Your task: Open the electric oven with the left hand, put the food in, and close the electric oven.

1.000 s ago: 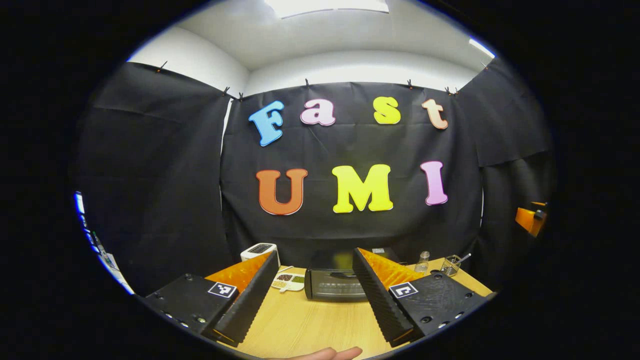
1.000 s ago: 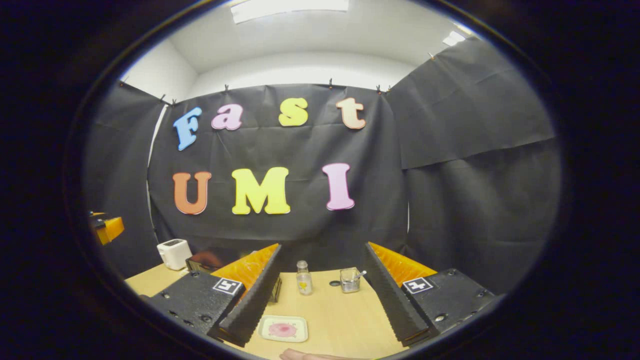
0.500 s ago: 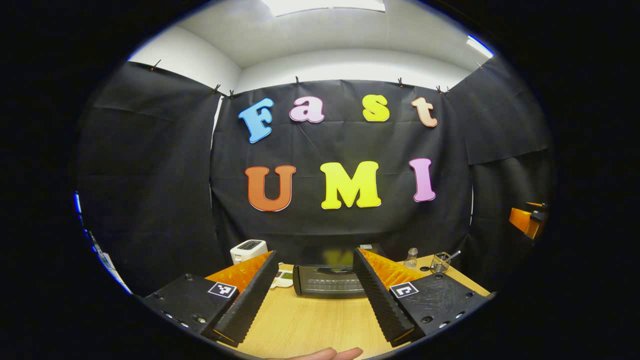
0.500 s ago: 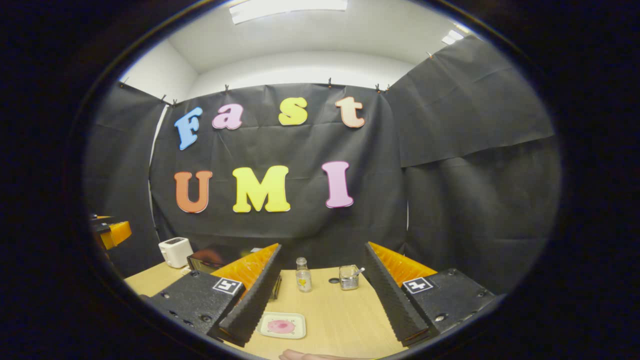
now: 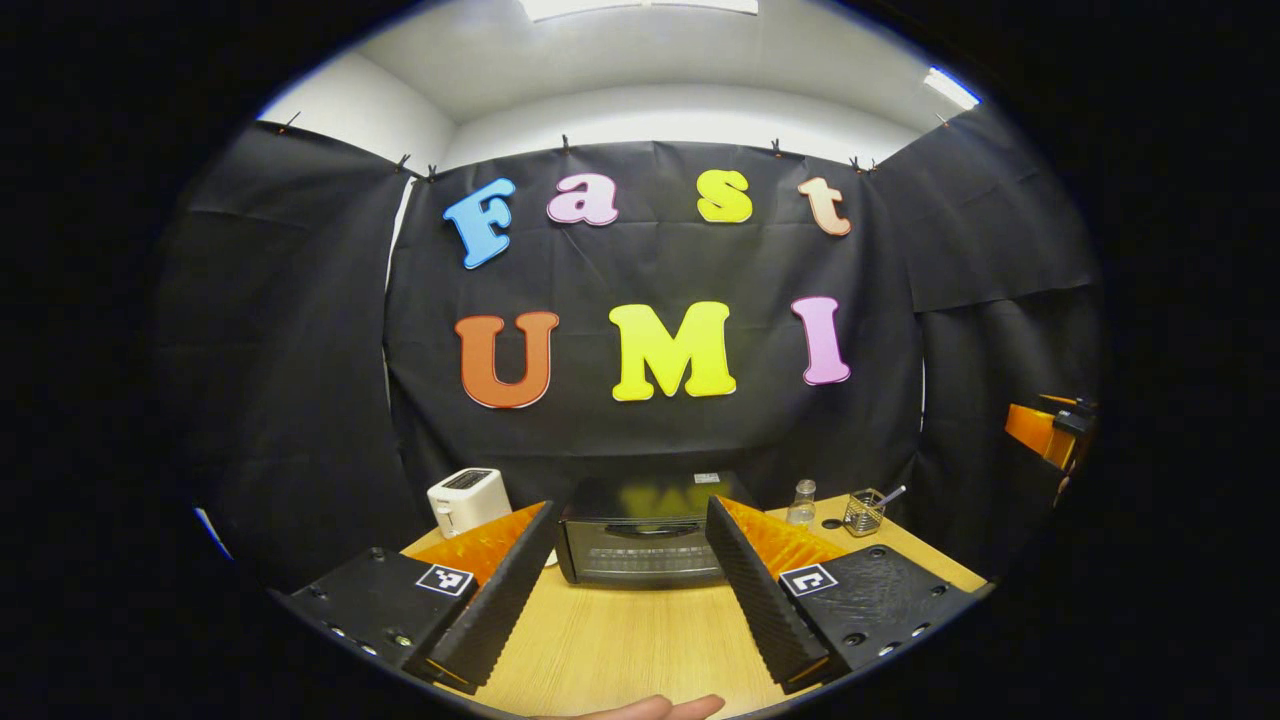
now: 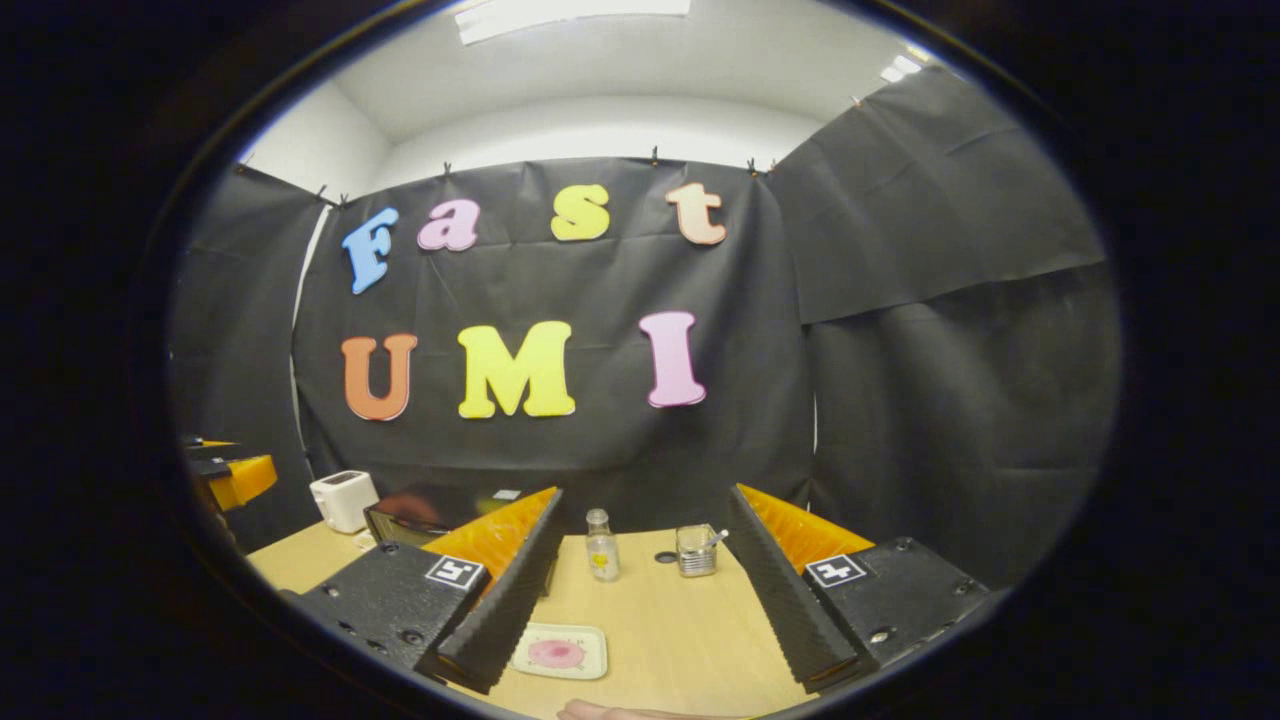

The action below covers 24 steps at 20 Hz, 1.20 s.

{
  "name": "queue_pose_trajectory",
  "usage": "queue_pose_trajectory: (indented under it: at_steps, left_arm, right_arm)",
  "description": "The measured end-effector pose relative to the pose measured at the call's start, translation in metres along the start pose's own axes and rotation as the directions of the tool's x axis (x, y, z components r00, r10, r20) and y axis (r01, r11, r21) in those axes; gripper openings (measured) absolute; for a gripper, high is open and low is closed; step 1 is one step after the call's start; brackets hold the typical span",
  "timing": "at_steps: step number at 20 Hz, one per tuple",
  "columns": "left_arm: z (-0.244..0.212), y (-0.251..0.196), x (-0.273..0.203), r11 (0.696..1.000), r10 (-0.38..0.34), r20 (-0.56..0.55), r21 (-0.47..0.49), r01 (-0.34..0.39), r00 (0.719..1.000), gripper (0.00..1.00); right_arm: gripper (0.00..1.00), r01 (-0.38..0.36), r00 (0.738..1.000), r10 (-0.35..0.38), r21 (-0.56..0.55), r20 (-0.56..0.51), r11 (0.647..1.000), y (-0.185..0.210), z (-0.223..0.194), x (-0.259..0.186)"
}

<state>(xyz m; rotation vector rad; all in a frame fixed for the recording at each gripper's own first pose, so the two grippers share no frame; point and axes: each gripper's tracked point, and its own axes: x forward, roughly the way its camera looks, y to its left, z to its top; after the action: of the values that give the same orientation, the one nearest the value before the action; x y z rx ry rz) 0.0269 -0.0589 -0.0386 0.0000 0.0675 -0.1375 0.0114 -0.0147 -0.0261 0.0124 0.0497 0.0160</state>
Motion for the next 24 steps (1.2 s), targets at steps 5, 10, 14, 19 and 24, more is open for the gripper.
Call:
queue_pose_trajectory:
  at_steps: [5,10,14,19,24]
  left_arm:
    - [-0.014,-0.003,0.071,0.998,-0.012,-0.044,-0.059,0.010,0.999,0.96]
    - [-0.051,-0.004,0.151,0.993,-0.037,-0.152,-0.112,0.020,0.988,0.95]
    - [-0.088,-0.001,0.202,0.996,-0.028,-0.239,-0.091,0.006,0.971,0.95]
    - [-0.138,-0.009,0.244,0.998,-0.042,-0.354,-0.063,0.021,0.934,0.95]
    - [-0.171,-0.014,0.267,0.999,-0.021,-0.421,-0.044,0.002,0.907,0.95]
  right_arm:
    - [0.99,-0.019,1.000,0.019,-0.025,0.024,1.000,0.007,0.007,0.021]
    - [0.99,-0.050,0.999,0.050,-0.015,0.003,0.999,0.008,0.007,0.044]
    - [0.99,-0.056,0.998,0.056,-0.017,0.011,0.998,0.002,0.008,0.056]
    - [0.99,-0.070,0.997,0.070,0.002,-0.013,0.998,-0.006,-0.007,0.070]
    - [0.99,-0.048,0.998,0.048,0.017,-0.038,0.999,-0.022,-0.022,0.086]
